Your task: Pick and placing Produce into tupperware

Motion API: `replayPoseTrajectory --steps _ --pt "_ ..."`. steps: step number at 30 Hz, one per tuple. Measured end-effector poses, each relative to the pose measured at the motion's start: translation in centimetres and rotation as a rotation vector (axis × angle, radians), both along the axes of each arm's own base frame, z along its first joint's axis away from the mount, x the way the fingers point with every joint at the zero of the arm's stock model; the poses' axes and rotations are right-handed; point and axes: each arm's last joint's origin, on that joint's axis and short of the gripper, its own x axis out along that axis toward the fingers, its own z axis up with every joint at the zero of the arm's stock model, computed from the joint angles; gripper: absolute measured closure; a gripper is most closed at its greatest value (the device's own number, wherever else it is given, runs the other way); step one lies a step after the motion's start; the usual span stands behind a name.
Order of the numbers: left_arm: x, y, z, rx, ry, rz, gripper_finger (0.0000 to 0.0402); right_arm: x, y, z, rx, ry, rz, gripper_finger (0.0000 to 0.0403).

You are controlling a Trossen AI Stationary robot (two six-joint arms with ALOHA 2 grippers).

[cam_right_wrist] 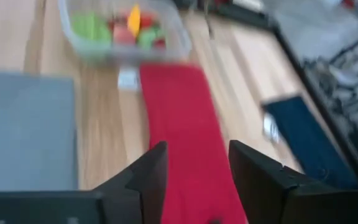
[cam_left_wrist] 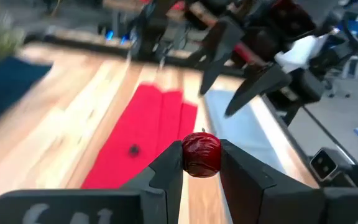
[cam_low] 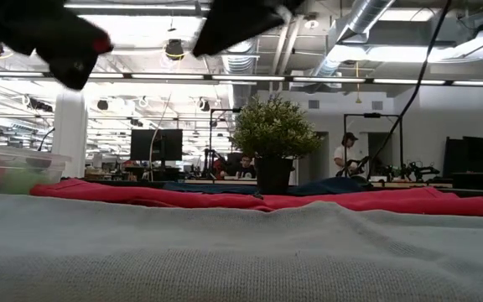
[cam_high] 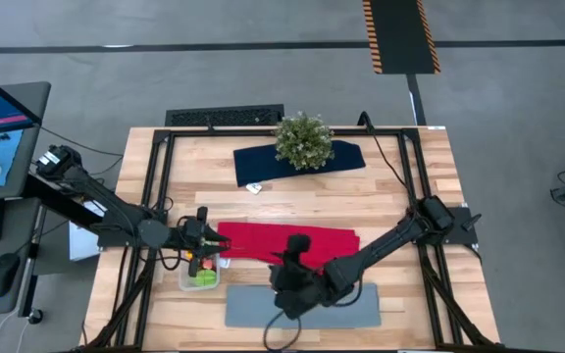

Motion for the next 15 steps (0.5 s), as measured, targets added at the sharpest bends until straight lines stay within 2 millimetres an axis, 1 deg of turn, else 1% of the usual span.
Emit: replayPoseTrajectory --steps 4,8,11,13,15 --pt "-0.9 0.5 -0.7 -0.100 0.106 0.047 0.0316 -1.9 0.7 -0.7 0.017 0.063 -0.079 0.0198" --pt "-1.8 0.7 -1.9 -0.179 0.220 0.134 0.0315 -3.6 1.3 -1.1 0.005 0.085 -0.147 0.0203" --pt "-2.1 0.9 -2.0 -0.229 0.228 0.201 0.0315 -4.5 1.8 -1.2 -0.002 0.077 -0.181 0.0211" --pt "-2.2 0.8 -2.1 -0.273 0.243 0.193 0.0315 -4.9 2.0 -1.2 0.002 0.076 -0.187 0.0216" --pt "-2.4 0.5 -2.2 -0.345 0.294 0.134 0.0315 -5.2 2.3 -1.2 0.005 0.076 -0.191 0.0221"
